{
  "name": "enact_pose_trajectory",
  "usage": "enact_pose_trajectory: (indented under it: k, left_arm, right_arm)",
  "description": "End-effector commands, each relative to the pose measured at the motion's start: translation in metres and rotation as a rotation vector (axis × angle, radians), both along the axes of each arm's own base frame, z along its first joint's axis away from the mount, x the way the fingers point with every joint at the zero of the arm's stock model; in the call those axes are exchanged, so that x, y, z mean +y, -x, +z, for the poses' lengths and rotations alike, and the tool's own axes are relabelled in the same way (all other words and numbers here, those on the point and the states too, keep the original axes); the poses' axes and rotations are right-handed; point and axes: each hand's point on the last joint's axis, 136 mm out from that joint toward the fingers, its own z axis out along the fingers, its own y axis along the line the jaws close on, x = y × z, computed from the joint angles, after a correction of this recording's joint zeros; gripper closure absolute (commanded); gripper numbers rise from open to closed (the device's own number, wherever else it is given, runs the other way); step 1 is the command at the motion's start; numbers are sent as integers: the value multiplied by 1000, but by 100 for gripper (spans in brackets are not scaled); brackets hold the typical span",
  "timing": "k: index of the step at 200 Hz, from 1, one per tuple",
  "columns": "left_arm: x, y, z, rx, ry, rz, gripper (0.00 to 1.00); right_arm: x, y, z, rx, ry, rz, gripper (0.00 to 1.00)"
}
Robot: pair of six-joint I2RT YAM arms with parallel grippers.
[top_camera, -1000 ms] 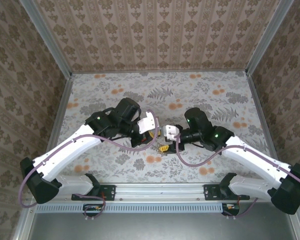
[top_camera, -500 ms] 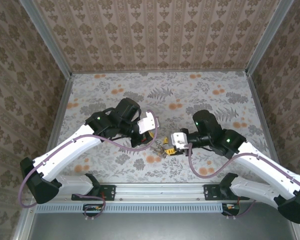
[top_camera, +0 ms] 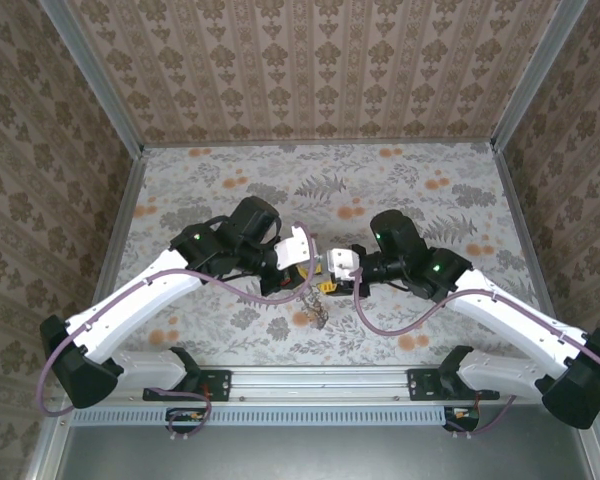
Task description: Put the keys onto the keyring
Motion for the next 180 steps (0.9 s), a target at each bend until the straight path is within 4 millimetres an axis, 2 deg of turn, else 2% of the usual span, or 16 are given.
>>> enact_pose_trajectory:
  k: [1,88,180]
  left_arm:
    - [-3,10,14,-18,65,-57,100]
    - [-6,12,22,-36,113,-79,100]
    - [-4,20,37,-58,196,-120,100]
  right_arm:
    - [8,-4,5,29,-19,-13,71]
    - [18,-4,-3,92,-54,-21,72]
    - [15,5,-3,125,-193,-10,73]
